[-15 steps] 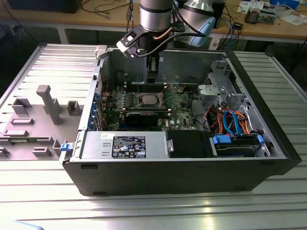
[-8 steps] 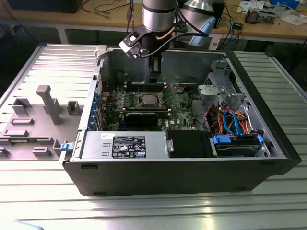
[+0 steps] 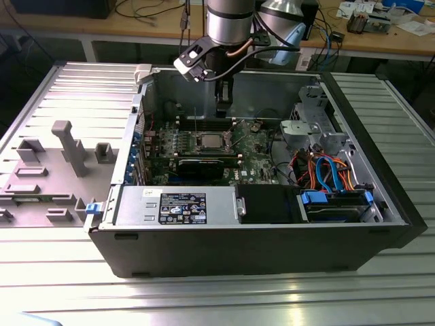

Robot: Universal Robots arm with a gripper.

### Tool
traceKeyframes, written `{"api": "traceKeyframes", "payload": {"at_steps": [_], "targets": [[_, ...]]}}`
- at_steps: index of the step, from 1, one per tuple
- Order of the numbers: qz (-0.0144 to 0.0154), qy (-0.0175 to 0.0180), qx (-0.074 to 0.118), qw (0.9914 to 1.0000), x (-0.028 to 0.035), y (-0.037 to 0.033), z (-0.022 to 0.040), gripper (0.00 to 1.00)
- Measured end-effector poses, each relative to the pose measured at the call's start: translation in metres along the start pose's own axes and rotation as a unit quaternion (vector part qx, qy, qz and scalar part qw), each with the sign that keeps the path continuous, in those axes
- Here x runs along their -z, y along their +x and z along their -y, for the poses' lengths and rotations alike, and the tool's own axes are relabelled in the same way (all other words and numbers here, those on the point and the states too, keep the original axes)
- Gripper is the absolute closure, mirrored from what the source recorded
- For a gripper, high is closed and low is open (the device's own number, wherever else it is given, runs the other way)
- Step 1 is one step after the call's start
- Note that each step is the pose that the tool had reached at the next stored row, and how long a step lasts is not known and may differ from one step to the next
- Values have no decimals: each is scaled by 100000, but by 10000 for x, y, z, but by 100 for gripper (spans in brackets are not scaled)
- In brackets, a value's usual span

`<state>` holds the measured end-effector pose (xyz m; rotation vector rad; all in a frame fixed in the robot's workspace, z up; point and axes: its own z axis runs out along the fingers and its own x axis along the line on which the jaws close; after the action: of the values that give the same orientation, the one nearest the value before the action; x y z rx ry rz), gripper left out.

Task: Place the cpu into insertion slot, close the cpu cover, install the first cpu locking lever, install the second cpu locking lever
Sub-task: 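Close the cpu cover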

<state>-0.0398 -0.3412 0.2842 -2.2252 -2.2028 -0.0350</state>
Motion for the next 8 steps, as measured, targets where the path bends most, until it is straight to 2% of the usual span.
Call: {"api": "traceKeyframes", "payload": {"at_steps": [8], "targets": [[1, -1, 8, 100000, -1, 2, -77, 89]]}}
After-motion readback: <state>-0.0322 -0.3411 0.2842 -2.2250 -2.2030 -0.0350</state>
